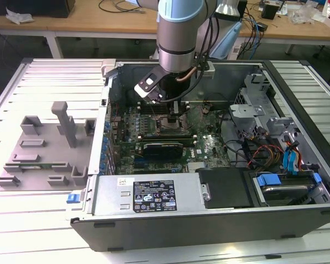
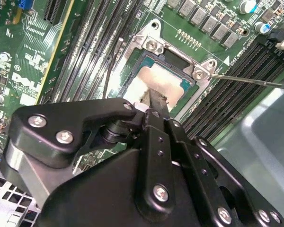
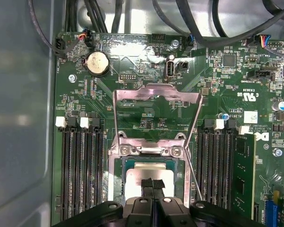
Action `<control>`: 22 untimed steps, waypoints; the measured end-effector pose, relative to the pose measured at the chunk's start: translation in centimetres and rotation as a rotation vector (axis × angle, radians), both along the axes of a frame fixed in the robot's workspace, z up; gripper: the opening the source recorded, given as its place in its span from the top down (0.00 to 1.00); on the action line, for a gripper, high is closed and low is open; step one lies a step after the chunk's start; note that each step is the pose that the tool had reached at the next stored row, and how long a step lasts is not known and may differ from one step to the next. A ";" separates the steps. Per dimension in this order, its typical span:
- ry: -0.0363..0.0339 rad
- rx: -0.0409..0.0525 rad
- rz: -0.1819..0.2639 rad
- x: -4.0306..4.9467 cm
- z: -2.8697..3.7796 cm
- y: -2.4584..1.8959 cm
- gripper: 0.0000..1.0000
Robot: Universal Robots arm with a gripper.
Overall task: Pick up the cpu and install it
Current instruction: 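Place the cpu into insertion slot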
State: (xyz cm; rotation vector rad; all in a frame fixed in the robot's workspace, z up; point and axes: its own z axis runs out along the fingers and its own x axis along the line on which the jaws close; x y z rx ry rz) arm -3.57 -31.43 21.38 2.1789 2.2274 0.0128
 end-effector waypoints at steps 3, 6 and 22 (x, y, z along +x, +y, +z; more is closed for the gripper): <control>-0.0002 0.0012 0.000 -0.01 -0.06 0.01 0.89; -0.0003 0.0034 0.000 -0.29 -0.23 0.01 0.89; 0.0000 0.0140 0.000 -0.34 -1.01 0.00 0.89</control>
